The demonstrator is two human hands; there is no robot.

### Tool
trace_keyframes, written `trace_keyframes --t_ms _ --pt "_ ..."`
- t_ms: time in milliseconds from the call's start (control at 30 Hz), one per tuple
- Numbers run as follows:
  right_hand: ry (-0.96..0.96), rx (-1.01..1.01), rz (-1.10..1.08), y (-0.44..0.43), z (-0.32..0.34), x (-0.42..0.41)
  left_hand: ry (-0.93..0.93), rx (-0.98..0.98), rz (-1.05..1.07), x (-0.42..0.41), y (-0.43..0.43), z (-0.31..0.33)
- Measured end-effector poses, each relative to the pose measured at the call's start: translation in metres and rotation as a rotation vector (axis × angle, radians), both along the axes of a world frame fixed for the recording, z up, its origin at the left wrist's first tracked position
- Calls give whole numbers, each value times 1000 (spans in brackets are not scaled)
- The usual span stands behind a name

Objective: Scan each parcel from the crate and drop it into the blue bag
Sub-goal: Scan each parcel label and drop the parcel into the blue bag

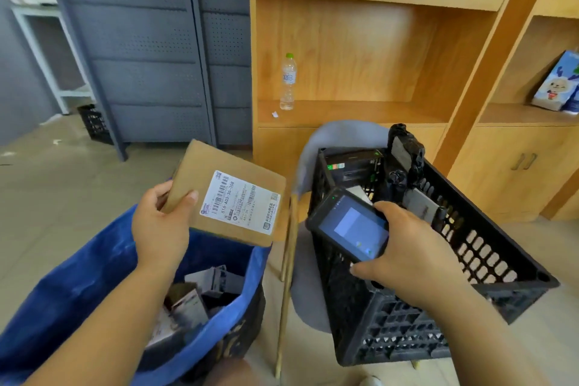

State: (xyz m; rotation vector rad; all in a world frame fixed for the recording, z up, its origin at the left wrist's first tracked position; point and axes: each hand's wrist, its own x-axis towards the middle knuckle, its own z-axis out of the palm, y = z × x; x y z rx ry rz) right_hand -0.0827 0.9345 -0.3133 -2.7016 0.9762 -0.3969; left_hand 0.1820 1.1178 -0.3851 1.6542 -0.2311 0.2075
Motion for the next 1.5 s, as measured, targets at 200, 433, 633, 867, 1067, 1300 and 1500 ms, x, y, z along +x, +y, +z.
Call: trace_keyframes --t_ms 200,433,633,867,1067,1300,1500 --pt "19 34 85 18 -6 32 86 260 121 29 45 -30" --pt "9 50 -1 9 -9 20 250 592 -351 9 26 -53" --pt "-76 45 -148 -23 -6 -23 80 507 -623 -29 -43 -21" --pt "-214 28 -411 -74 -8 -89 -67 425 -887 -83 -140 10" --pt "-273 72 -582 -118 -20 -134 -146 526 -1037 -117 -236 -3" --pt "-199 97 -645 -176 -36 -147 -160 723 -1023 -119 -349 -34" --pt "-157 9 -588 -238 -42 -127 -276 788 -840 -92 -431 -38"
